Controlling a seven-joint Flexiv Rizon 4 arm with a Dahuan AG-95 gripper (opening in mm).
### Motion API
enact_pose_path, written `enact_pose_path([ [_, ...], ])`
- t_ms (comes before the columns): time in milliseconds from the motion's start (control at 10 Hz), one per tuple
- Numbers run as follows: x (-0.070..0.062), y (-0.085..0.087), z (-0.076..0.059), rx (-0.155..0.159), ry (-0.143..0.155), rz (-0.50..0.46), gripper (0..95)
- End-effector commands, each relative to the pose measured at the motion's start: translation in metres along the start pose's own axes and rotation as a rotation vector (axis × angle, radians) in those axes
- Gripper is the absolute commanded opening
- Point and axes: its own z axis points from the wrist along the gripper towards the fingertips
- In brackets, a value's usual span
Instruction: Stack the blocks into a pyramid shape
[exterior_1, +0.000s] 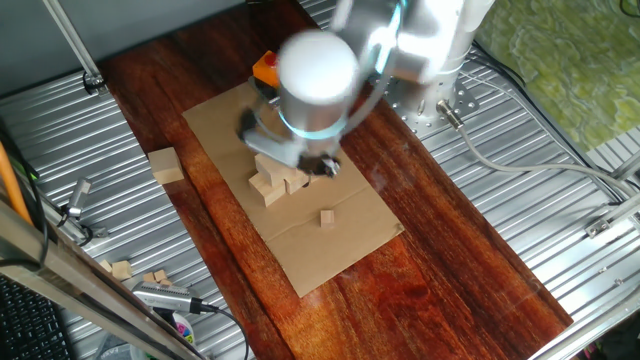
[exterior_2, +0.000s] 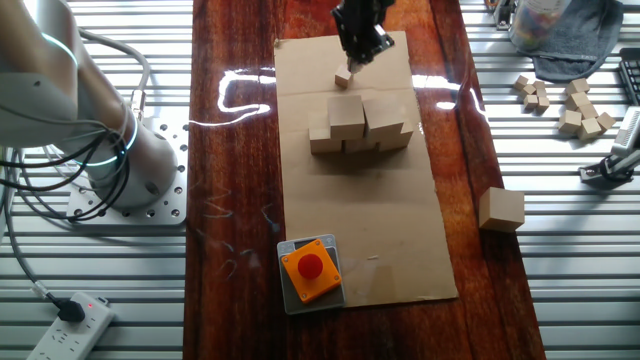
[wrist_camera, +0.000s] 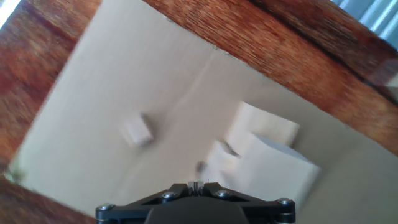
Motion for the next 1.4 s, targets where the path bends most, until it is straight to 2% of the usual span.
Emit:
enact_pose_path([
  [100, 0.015, -0.03, -0.004, -0.027, -0.028, -0.001, 0.0],
  [200, 0.018, -0.038, -0.004, -0.029, -0.025, -0.002, 0.0],
  [400, 0.033, -0.075, 0.001, -0.051, -0.041, -0.011, 0.0],
  [600, 0.04, -0.103, 0.013, -0.08, -0.056, 0.004, 0.0],
  [700, 0.041, -0.116, 0.02, -0.078, -0.056, 0.009, 0.0],
  [900, 0.035, -0.143, 0.039, -0.079, -0.059, 0.052, 0.0],
  [1100, 0.029, -0.156, 0.054, -0.084, -0.057, 0.107, 0.0],
  [1200, 0.025, -0.165, 0.067, -0.083, -0.05, 0.143, 0.0],
  [1400, 0.029, -0.181, 0.086, -0.094, -0.066, 0.161, 0.0],
])
